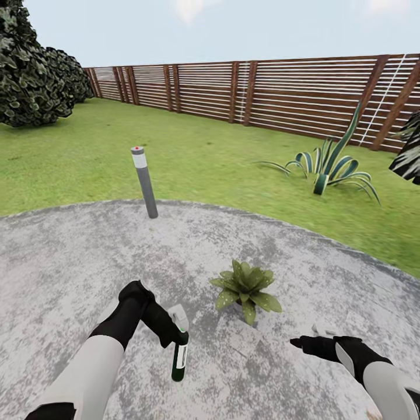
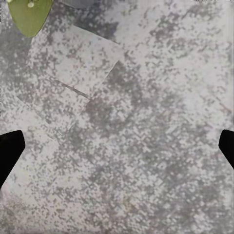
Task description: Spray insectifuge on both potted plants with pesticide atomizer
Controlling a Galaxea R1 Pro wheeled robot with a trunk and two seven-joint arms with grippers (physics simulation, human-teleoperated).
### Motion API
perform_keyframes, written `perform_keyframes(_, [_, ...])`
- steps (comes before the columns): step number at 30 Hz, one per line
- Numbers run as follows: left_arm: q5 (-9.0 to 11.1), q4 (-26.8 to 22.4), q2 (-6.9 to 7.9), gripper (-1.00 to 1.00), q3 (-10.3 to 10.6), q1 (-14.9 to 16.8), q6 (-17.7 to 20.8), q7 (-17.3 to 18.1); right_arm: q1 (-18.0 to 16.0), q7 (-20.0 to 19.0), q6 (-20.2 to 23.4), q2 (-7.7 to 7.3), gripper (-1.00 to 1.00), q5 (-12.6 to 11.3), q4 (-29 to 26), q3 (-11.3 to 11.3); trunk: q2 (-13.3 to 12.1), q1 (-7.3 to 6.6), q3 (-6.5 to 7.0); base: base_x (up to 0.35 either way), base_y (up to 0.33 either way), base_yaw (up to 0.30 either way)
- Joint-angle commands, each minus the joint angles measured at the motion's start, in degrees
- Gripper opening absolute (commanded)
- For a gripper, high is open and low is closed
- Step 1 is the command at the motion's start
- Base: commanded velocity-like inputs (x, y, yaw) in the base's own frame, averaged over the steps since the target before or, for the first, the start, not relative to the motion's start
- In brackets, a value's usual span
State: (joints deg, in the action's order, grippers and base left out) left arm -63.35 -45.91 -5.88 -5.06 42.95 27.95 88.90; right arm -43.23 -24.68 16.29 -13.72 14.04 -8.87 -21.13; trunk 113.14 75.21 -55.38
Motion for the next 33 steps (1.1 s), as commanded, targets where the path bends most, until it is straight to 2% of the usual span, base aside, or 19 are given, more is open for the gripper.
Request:
perform_keyframes(1, [-0.6, -0.1, -0.09, -1.00, -0.3, 0.0, 0.5, 0.4, 0.0, -0.3, 0.3, 0.01, 1.00, 0.6, 0.2, -0.5, 0.0, -0.01, 0.05, 0.000, 0.000, 0.000])
perform_keyframes(19, [-0.6, -0.1, -0.09, -1.00, -0.3, 0.0, 0.5, 0.4, 0.0, -0.2, 0.3, 0.10, 1.00, 0.6, 1.3, -0.4, 0.0, -0.01, 1.42, 0.000, 0.000, 0.000])
perform_keyframes(33, [-0.5, -0.1, -0.11, -1.00, -0.3, 0.0, 0.5, 0.4, 0.0, -0.3, 0.3, 0.10, 1.00, 0.6, 1.3, -0.5, 0.0, -0.01, 1.52, 0.000, 0.000, 0.000])
